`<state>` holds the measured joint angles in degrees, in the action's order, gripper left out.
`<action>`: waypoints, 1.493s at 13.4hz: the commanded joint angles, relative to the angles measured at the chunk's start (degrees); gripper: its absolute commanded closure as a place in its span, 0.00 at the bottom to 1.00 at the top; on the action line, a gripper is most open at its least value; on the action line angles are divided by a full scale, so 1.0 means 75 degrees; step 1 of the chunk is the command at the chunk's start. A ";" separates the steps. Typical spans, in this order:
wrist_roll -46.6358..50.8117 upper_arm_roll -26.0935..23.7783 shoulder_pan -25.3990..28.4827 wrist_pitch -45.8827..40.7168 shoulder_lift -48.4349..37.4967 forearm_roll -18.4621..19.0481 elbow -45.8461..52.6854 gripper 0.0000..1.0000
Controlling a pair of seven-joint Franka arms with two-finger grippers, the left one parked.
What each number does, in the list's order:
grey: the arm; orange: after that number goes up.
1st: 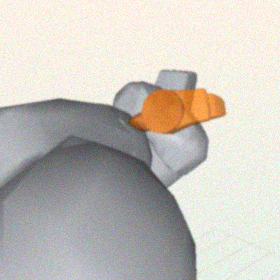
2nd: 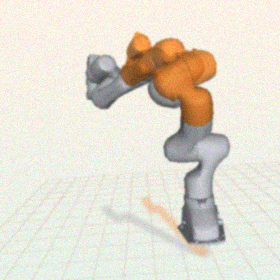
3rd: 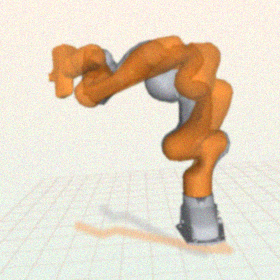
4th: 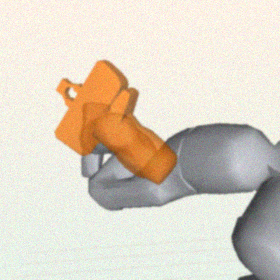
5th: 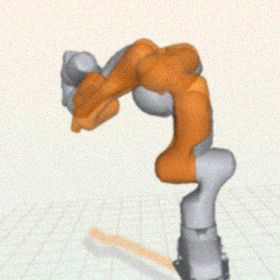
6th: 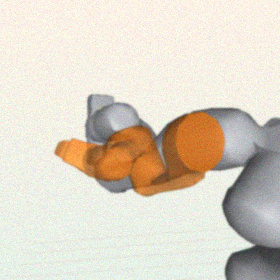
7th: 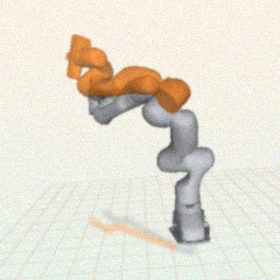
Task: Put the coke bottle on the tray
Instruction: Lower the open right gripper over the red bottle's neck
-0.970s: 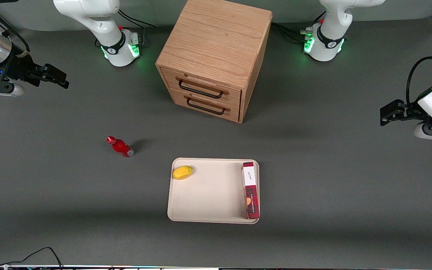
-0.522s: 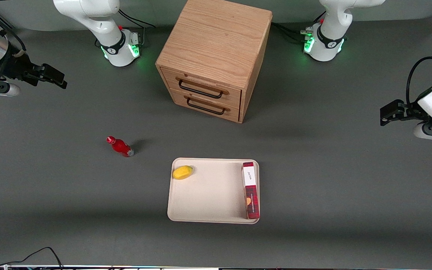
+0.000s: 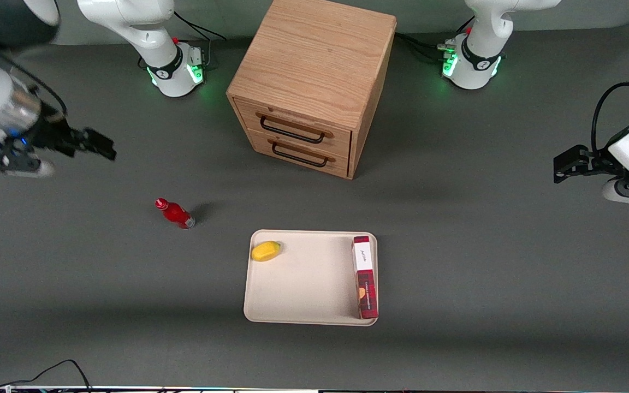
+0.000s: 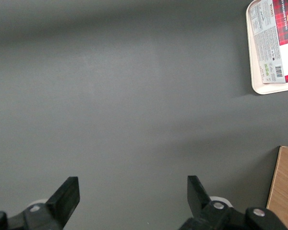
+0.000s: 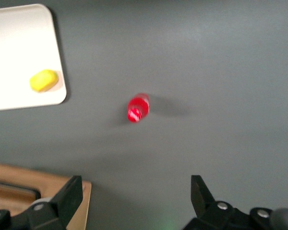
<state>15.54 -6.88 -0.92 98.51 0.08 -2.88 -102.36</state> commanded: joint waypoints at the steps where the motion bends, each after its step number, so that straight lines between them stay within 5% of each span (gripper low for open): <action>1: 0.0353 -0.0124 0.0053 0.1658 0.0726 -0.0084 -0.0855 0.00; 8: 0.1103 -0.0465 0.0088 0.4090 0.1278 0.0314 -0.2639 0.00; 13: 0.1115 -0.0465 0.0065 0.4478 0.1149 0.0782 -0.3110 0.00; 15: 0.1115 -0.0465 0.0065 0.4479 0.1137 0.0783 -0.3110 0.21; 17: 0.1103 -0.0465 0.0076 0.4479 0.1137 0.0794 -0.3110 0.83; 18: 0.1103 -0.0477 0.0076 0.4467 0.1102 0.0829 -0.3099 1.00; 20: 0.1092 -0.0523 0.0076 0.4432 0.1032 0.0923 -0.3064 1.00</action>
<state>22.22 -10.29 -0.43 131.02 10.18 2.45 -123.87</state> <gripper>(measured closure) 0.652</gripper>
